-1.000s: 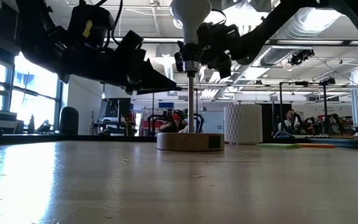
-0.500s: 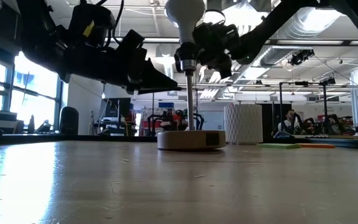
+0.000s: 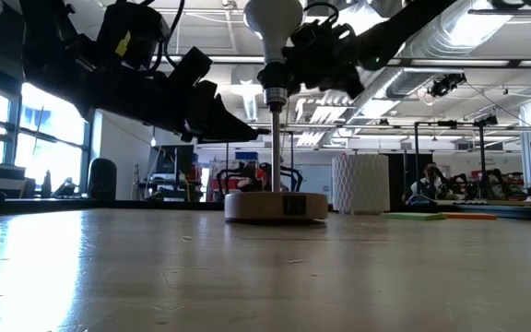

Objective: Screw lightbulb
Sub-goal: Insert the white lightbulb into the brown lamp

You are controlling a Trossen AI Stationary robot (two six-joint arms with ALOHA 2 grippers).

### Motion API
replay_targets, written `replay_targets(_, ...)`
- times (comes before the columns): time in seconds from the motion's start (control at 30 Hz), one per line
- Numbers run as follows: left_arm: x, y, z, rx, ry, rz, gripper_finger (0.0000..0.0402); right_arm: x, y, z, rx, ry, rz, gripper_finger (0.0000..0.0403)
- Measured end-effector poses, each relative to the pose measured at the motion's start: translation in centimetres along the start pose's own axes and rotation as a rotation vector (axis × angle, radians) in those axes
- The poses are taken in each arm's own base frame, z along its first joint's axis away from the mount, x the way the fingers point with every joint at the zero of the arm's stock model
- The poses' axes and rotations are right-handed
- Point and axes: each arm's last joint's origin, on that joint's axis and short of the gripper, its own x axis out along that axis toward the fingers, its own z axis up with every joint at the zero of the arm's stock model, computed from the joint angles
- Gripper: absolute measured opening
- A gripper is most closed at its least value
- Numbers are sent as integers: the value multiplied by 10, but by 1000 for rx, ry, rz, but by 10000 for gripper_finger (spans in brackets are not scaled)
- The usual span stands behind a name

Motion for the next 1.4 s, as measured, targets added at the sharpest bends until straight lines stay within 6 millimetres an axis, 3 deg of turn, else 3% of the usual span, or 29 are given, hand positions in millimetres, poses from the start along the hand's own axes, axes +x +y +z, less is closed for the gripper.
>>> replay_targets(0.17, -1, -2, 0, 3, -2, 14, 174, 16, 26, 11, -14, 158, -141, 129)
replay_targets(0.43, -2, -4, 0, 4, -3, 17, 174, 53, 49, 22, -49, 295, -313, 128)
replay_targets(0.7, -4, -9, 1, 15, -5, 37, 174, 54, 58, 29, 35, 368, -561, 126)
replay_targets(1.07, -5, -11, 1, 16, -6, 34, 174, 81, 77, 27, 59, 477, -743, 128)
replay_targets(1.4, -7, -15, 1, 37, -6, 63, 174, 70, 90, 37, 117, 464, -816, 129)
